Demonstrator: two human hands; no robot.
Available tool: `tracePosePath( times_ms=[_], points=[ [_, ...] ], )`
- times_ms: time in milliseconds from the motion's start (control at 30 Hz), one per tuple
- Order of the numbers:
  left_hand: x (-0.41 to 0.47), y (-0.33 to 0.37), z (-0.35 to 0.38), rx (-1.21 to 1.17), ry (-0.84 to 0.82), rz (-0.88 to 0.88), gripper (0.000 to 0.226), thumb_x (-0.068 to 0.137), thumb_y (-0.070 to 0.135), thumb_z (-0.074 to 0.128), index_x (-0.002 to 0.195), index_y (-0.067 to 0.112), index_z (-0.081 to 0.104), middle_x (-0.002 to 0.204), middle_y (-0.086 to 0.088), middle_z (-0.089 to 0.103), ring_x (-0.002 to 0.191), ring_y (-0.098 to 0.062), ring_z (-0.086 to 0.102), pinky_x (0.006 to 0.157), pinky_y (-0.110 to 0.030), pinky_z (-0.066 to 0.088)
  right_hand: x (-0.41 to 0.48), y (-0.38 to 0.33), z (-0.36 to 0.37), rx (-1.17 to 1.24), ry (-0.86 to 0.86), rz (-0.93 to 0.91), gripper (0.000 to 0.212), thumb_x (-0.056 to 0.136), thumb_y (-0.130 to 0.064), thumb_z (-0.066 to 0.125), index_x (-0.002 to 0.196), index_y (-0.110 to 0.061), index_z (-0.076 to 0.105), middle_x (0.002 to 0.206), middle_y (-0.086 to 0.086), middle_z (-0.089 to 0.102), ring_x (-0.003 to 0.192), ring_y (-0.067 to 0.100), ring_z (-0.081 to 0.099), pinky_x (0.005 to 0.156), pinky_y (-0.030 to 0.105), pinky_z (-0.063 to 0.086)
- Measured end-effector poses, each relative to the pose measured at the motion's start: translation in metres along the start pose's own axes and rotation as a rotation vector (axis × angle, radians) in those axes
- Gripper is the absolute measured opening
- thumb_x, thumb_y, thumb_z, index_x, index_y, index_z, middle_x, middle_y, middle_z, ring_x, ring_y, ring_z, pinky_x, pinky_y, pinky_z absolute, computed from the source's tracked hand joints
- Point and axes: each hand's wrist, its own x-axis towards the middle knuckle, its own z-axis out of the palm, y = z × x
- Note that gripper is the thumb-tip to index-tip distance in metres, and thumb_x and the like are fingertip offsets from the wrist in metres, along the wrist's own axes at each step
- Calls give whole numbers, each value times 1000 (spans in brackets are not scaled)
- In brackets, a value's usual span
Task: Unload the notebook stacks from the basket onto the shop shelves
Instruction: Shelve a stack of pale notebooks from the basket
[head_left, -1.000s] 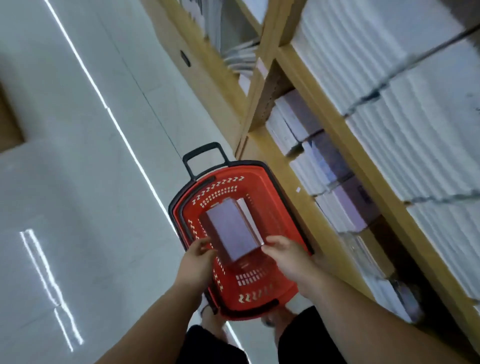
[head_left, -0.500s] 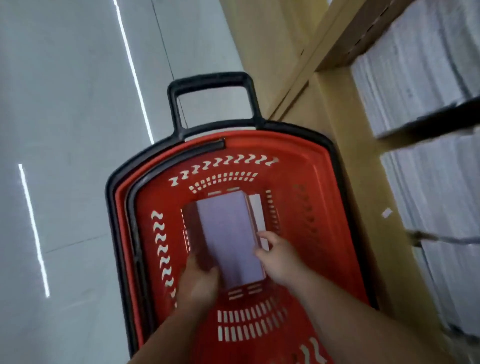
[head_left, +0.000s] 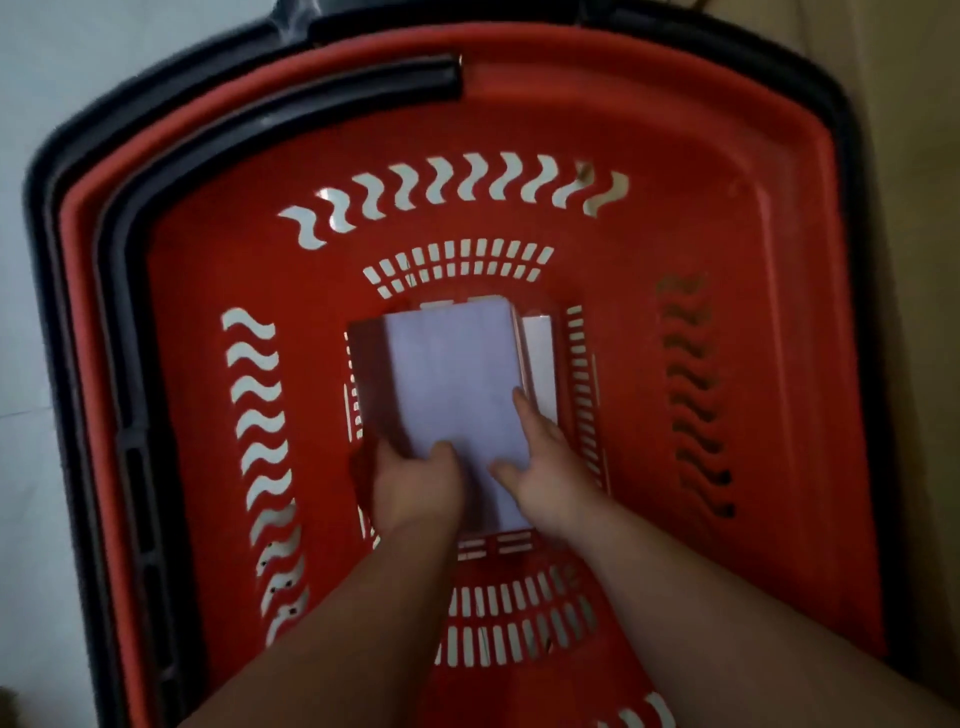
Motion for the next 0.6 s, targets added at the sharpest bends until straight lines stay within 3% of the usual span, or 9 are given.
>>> tracePosePath(
  times_ms=[200,367,600],
  points=[
    [10,-2,8,-1,3,103,79,87,36,62,154,42,22,151,-5,47,135,-37,50,108,-54,46,9,14,3,117,103,18,83,100,-21,60,162,-42,8,168,-2,25,151,19,33,123,39,32],
    [10,-10,11,-13,-62,165,80,98,34,58,157,46,5,161,-2,34,143,-36,40,111,-58,41,13,11,1,161,102,30,77,103,-24,55,161,-46,9,166,-1,30,147,22,40,120,42,36],
    [11,-9,6,-5,-45,237,79,100,35,57,158,44,6,166,3,23,150,-34,28,114,-60,35,16,5,2,183,136,61,74,105,-29,52,161,-47,7,167,0,28,147,24,38,120,42,36]
  ],
)
